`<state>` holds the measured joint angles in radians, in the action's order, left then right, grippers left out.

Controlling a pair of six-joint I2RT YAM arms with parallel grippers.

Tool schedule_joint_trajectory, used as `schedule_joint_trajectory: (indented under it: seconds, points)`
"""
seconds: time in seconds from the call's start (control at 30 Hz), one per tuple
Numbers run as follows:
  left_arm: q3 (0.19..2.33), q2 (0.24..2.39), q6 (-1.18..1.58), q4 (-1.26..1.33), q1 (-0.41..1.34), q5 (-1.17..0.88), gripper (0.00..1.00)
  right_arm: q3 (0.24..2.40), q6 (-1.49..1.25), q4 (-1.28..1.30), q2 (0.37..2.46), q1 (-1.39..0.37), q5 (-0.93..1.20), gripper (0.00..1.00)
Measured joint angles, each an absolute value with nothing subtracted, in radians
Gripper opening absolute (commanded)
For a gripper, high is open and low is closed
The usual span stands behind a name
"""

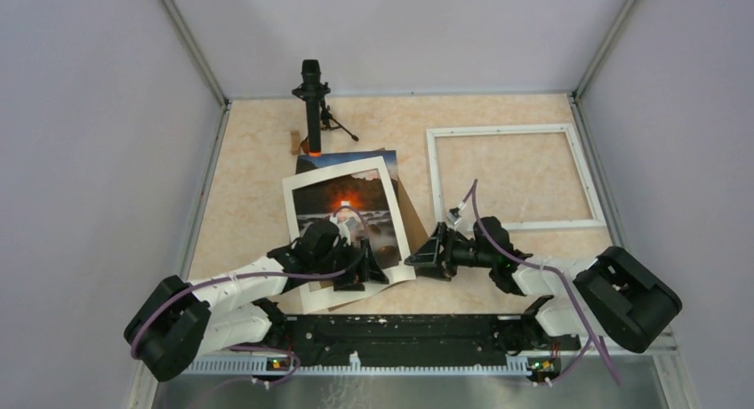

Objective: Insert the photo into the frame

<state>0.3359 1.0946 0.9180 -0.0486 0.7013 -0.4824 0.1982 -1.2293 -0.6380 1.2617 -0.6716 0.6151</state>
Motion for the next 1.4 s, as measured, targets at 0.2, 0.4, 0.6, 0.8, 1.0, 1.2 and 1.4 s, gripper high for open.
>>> schedule_joint_trajectory:
  seconds: [0.2, 0.4, 0.6, 0.8, 1.0, 1.2, 1.4]
  points:
    - [0.335, 1.087, 0.916, -0.053, 0.701, -0.475, 0.98, 0.197, -1.313, -0.771, 1.274, -0.672, 0.625, 0.74]
    - [0.332, 1.082, 0.915, -0.053, 0.702, -0.472, 0.98, 0.196, -1.341, -0.795, 1.219, -0.672, 0.626, 0.75]
    - [0.332, 1.082, 0.914, -0.053, 0.702, -0.472, 0.98, 0.190, -1.371, -0.838, 1.237, -0.675, 0.622, 0.74]
    - [0.332, 1.082, 0.914, -0.053, 0.702, -0.472, 0.98, 0.190, -1.400, -0.910, 1.335, -0.694, 0.611, 0.71]
    - [0.331, 1.081, 0.914, -0.052, 0.702, -0.472, 0.98, 0.193, -1.408, -0.976, 1.451, -0.698, 0.606, 0.57]
    - [0.331, 1.081, 0.913, -0.052, 0.702, -0.472, 0.98, 0.275, -1.306, -0.849, 1.483, -0.700, 0.590, 0.29]
    - [0.331, 1.055, 0.890, -0.066, 0.702, -0.455, 0.98, 0.400, -1.128, -0.550, 1.423, -0.712, 0.524, 0.00]
